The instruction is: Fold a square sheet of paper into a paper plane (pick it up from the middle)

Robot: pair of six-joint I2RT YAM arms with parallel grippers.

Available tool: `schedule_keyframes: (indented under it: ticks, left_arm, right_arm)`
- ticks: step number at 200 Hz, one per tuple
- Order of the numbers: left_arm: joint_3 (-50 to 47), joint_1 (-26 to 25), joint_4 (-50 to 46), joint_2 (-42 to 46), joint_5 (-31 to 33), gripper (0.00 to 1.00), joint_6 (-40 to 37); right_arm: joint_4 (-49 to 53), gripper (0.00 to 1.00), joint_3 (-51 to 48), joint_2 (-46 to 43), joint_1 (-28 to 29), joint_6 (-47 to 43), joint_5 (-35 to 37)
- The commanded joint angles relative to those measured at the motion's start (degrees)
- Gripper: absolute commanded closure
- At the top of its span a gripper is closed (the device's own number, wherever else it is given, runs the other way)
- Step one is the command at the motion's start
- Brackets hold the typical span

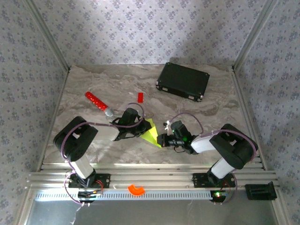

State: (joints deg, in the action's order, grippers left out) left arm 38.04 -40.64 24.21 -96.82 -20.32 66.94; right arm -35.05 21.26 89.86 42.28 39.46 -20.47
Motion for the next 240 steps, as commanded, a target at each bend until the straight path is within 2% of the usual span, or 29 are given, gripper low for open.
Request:
schedule_keyframes:
  ticks: [1,102,240]
  left_arm:
    - [1.58,-0.48,-1.11,-0.65,-0.16,0.90,-0.93]
    - [1.24,-0.49,-1.35,-2.81,1.16,0.91,-0.38]
    - [-0.17,-0.49,-5.01,0.26,5.48,0.92,-0.66]
  right_arm:
    - [1.29,0.98,-0.01,1.79,0.24,-0.22,-0.27]
    - [1.61,0.99,-0.63,3.34,0.92,-0.22,1.05]
    - [9.24,1.00,3.36,4.31,-0.58,-0.96,-4.40]
